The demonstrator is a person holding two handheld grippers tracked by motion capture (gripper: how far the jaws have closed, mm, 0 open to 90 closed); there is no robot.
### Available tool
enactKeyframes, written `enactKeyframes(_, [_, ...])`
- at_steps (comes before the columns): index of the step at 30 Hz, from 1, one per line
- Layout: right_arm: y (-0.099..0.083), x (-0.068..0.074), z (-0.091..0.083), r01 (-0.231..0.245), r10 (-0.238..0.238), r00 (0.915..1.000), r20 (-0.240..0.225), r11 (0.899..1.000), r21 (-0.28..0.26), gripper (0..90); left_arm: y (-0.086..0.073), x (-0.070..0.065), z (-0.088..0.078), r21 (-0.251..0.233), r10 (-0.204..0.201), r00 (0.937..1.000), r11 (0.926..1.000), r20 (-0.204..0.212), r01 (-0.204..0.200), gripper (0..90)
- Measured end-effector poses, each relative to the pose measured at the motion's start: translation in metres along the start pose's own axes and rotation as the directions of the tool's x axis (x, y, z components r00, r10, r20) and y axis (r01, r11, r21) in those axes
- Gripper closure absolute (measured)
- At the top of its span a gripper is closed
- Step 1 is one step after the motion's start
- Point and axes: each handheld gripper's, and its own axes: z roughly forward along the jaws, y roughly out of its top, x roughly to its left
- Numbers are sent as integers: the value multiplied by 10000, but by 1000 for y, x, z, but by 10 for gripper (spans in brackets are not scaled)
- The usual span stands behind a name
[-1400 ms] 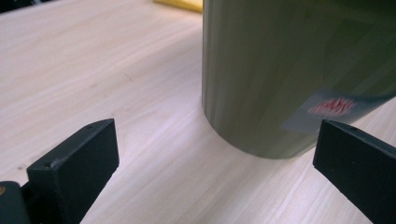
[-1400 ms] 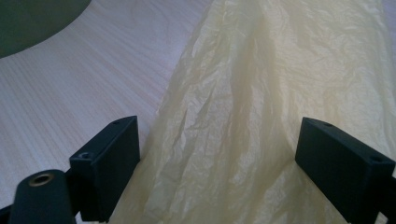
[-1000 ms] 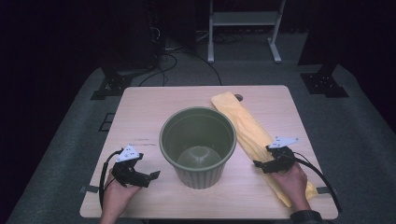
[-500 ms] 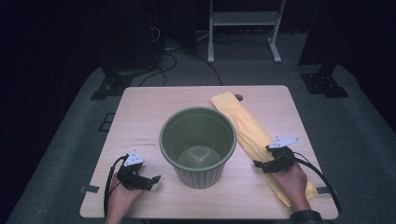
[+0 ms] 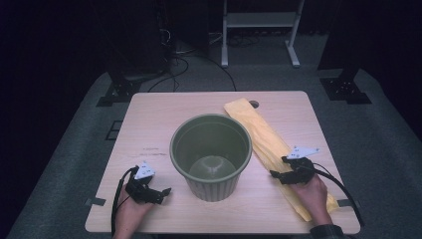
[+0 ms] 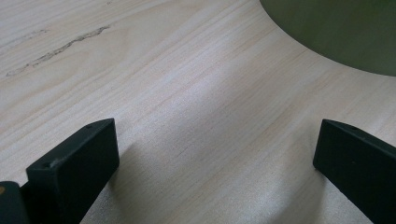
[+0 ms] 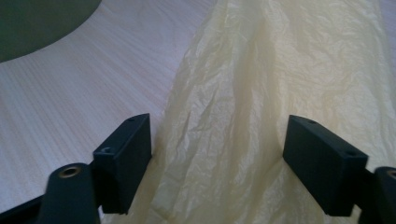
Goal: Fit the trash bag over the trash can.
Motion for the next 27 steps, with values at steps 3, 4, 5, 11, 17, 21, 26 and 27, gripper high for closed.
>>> enactKeyframes(3, [-1, 3, -2, -25, 25, 10000, 21, 9999, -157, 399, 0, 0, 0, -6, -15, 10000, 10000, 7, 15, 0])
enactKeyframes(4, [-2, 4, -3, 52, -54, 9999, -90, 9998, -216, 485, 0, 0, 0, -8, -11, 10000, 10000, 9, 11, 0])
enactKeyframes(5, [-2, 7, -5, 137, -142, 9997, -186, 9995, -289, 637, 0, 0, 0, -6, -1, 10000, 10000, 13, 1, 0])
enactKeyframes(11, [-1, 12, -6, -58, 52, 9991, -424, 9999, -147, 866, 0, 0, 1, -4, 29, 10000, 10000, 20, -29, 0])
enactKeyframes(17, [-1, 25, -8, -227, 232, 9959, -871, 9997, 62, 881, 1, 0, 1, -5, 33, 10000, 10000, 30, -32, 0])
enactKeyframes(21, [0, 41, -10, 27, 1, 9936, -1127, 9997, 248, 880, 1, 0, 1, -8, 33, 10000, 10000, 28, -33, 0])
enactKeyframes(26, [-3, 64, -15, 460, -396, 9889, -1432, 9981, 413, 878, 1, 0, 1, -5, 33, 10000, 10000, 28, -33, 0])
enactKeyframes(27, [-3, 69, -17, 516, -448, 9883, -1461, 9977, 436, 859, 1, 0, 1, -4, 34, 10000, 10000, 29, -34, 0])
